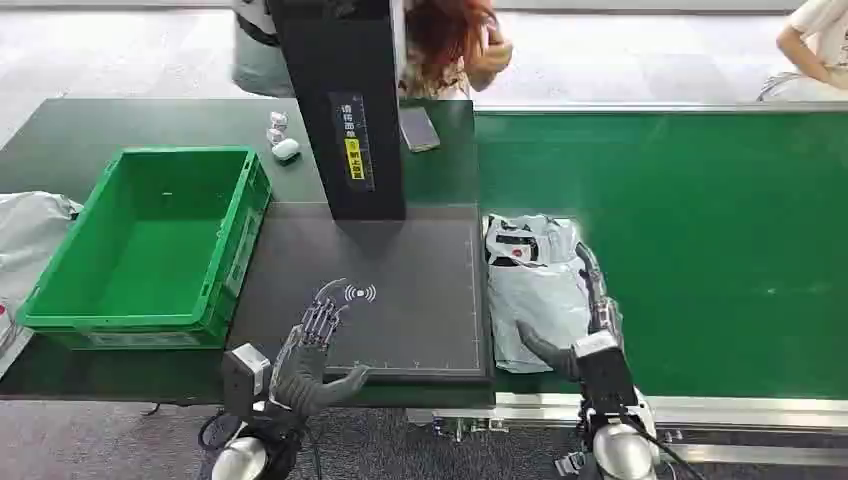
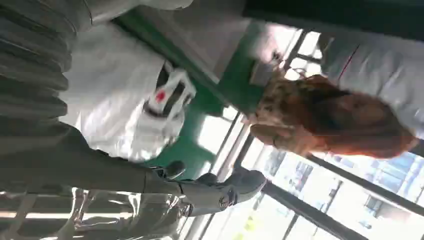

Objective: Moved the parcel from conveyor to table for the left to box.

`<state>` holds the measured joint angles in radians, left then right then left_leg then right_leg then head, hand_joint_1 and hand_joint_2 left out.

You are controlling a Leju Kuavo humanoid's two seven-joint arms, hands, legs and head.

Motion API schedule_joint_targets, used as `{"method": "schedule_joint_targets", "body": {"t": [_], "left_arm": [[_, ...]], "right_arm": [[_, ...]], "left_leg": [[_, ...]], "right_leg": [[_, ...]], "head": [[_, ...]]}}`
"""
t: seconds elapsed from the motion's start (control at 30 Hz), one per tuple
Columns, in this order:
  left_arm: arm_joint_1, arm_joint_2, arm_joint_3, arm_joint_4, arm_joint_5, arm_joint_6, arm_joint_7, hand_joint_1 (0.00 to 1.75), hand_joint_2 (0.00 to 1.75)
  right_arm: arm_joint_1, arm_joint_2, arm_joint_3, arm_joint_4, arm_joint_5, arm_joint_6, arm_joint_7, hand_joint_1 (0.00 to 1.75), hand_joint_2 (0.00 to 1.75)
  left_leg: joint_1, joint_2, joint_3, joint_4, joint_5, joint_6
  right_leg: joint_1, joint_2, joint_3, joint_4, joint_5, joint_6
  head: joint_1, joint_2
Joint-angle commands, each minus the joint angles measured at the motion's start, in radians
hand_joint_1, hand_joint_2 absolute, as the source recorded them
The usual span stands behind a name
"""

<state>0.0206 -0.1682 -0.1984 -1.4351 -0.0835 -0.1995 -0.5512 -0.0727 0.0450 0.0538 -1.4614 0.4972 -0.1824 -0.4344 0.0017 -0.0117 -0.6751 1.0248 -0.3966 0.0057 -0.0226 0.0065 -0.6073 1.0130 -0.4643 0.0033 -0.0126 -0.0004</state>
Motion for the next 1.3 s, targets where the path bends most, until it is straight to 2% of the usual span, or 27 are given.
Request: {"method": "schedule_joint_targets", "body": {"t": [0.03, 0.13, 0.17, 0.3, 0.33, 0.37, 0.47, 0.53, 0.57, 0.7, 0.87, 0.9, 0.93, 1.3], "left_arm": [[0.003, 0.016, 0.030, 0.013, 0.006, -0.010, 0.004, 0.00, 1.75], [0.007, 0.016, 0.035, 0.009, 0.008, -0.007, 0.006, 0.00, 1.75], [0.006, 0.016, 0.036, 0.007, 0.008, -0.007, 0.006, 0.00, 1.75], [0.005, 0.016, 0.036, 0.007, 0.008, -0.007, 0.006, 0.00, 1.75], [0.003, 0.014, 0.040, 0.006, 0.008, -0.003, 0.011, 0.00, 1.75], [0.001, 0.008, 0.054, -0.003, 0.006, 0.004, 0.028, 0.00, 1.75], [-0.011, 0.007, 0.055, 0.012, 0.005, 0.002, 0.036, 0.00, 1.75], [-0.011, 0.006, 0.054, 0.013, 0.005, 0.002, 0.036, 0.00, 1.75], [-0.014, 0.006, 0.053, 0.019, 0.004, 0.002, 0.036, 0.00, 1.75], [-0.025, 0.009, 0.035, 0.038, 0.007, 0.007, 0.039, 0.00, 1.75], [-0.025, 0.015, 0.025, 0.049, 0.014, 0.022, 0.040, 0.00, 1.75], [-0.023, 0.017, 0.022, 0.050, 0.017, 0.027, 0.039, 0.00, 1.75], [-0.016, 0.017, 0.020, 0.045, 0.021, 0.034, 0.038, 0.00, 1.75], [-0.020, 0.017, 0.006, 0.048, 0.025, 0.041, 0.042, 0.00, 1.75]], "right_arm": [[-0.422, -0.145, -0.015, 0.562, 0.120, 0.044, 0.104, 0.00, 1.75], [-0.536, -0.151, 0.031, 0.741, 0.167, 0.083, 0.148, 0.00, 1.75], [-0.556, -0.149, 0.044, 0.769, 0.176, 0.093, 0.150, 0.00, 1.75], [-0.559, -0.148, 0.044, 0.773, 0.175, 0.094, 0.149, 0.00, 1.75], [-0.610, -0.142, 0.063, 0.863, 0.184, 0.149, 0.184, 0.00, 1.75], [-0.724, -0.121, 0.170, 1.104, 0.235, 0.328, 0.280, 0.00, 1.75], [-0.722, -0.119, 0.259, 1.176, 0.306, 0.433, 0.395, 0.00, 1.75], [-0.715, -0.118, 0.259, 1.177, 0.306, 0.428, 0.394, 0.00, 1.75], [-0.716, -0.120, 0.284, 1.188, 0.323, 0.479, 0.399, 0.00, 1.75], [-0.683, -0.134, 0.345, 1.185, 0.356, 0.540, 0.405, 0.00, 1.75], [-0.664, -0.141, 0.384, 1.179, 0.389, 0.515, 0.432, 0.00, 1.75], [-0.663, -0.145, 0.407, 1.171, 0.414, 0.488, 0.451, 1.06, 1.75], [-0.662, -0.143, 0.412, 1.167, 0.422, 0.458, 0.470, 1.75, 1.75], [-0.626, -0.150, 0.426, 1.137, 0.440, 0.380, 0.499, 1.75, 1.75]], "left_leg": [[0.001, 0.005, 0.003, 0.000, 0.000, 0.000], [0.000, 0.005, 0.002, 0.000, 0.002, 0.001], [0.000, 0.009, 0.003, -0.001, 0.002, 0.001], [0.000, 0.009, 0.003, -0.001, 0.002, 0.001], [-0.001, 0.005, 0.001, 0.000, 0.002, 0.002], [0.000, 0.007, 0.003, -0.001, 0.003, 0.000], [0.000, 0.004, 0.004, -0.001, 0.003, 0.000], [0.001, 0.001, 0.002, 0.000, 0.003, 0.001], [0.001, 0.002, 0.003, -0.001, 0.003, 0.000], [0.000, -0.002, 0.001, 0.000, 0.004, 0.001], [0.001, -0.004, 0.004, -0.002, 0.004, 0.001], [0.001, -0.004, 0.003, -0.001, 0.004, 0.001], [0.001, -0.004, 0.003, -0.001, 0.003, 0.001], [0.001, -0.007, 0.008, -0.001, 0.004, 0.002]], "right_leg": [[0.001, 0.004, 0.002, -0.002, 0.003, 0.000], [0.000, 0.004, 0.001, -0.001, 0.004, 0.000], [0.000, 0.007, 0.001, -0.002, 0.006, 0.000], [0.000, 0.007, 0.001, -0.002, 0.006, 0.000], [0.000, 0.004, 0.000, -0.001, 0.005, 0.001], [0.000, 0.006, 0.001, -0.001, 0.006, -0.001], [0.001, 0.003, 0.003, -0.002, 0.006, -0.001], [0.001, 0.001, 0.002, -0.001, 0.005, 0.000], [0.001, 0.000, 0.003, -0.002, 0.005, -0.001], [0.001, -0.003, 0.002, -0.001, 0.004, 0.000], [0.001, -0.005, 0.005, -0.004, 0.004, -0.001], [0.001, -0.005, 0.004, -0.003, 0.003, -0.001], [0.001, -0.005, 0.003, -0.003, 0.002, 0.000], [0.001, -0.007, 0.009, -0.005, 0.002, 0.002]], "head": [[0.000, 0.000], [0.000, 0.000], [0.000, 0.000], [0.000, 0.000], [0.000, 0.000], [0.000, 0.000], [0.000, 0.000], [0.000, 0.000], [0.000, 0.000], [0.000, 0.000], [0.000, 0.000], [0.000, 0.000], [0.000, 0.000], [0.000, 0.000]]}}
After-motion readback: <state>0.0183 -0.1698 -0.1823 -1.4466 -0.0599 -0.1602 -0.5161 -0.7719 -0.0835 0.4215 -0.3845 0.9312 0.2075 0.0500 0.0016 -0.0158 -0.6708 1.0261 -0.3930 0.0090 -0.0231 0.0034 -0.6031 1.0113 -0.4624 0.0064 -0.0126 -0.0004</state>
